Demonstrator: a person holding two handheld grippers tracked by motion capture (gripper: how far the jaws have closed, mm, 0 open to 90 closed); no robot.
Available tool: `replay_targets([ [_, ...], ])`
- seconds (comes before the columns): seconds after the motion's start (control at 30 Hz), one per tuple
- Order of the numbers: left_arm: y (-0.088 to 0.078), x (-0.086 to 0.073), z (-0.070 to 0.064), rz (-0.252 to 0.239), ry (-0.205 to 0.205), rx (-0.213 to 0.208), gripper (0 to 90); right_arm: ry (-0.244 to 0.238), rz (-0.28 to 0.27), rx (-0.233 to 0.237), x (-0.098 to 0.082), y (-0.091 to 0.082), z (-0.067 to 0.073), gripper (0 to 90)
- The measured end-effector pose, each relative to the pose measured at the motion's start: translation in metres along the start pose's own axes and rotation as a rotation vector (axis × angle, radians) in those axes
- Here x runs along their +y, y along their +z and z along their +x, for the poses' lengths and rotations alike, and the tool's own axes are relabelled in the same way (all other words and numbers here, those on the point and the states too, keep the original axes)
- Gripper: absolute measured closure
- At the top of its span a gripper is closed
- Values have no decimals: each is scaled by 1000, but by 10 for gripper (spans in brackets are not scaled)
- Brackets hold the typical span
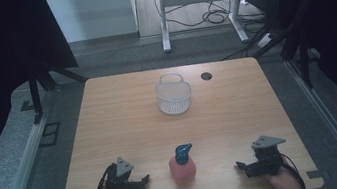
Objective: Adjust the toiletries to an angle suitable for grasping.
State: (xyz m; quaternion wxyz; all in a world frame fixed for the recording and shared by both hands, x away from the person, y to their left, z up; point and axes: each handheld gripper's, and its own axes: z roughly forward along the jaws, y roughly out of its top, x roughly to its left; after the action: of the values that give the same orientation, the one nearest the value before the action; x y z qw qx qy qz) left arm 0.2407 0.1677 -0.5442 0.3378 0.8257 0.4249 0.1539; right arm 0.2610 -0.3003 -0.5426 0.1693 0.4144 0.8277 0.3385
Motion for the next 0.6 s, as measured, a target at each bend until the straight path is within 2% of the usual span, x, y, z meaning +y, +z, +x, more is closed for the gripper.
replay_targets([
  [0.6, 0, 0, 0, -3, -2, -3, 108, 0, 0, 0, 0, 0, 0, 0],
])
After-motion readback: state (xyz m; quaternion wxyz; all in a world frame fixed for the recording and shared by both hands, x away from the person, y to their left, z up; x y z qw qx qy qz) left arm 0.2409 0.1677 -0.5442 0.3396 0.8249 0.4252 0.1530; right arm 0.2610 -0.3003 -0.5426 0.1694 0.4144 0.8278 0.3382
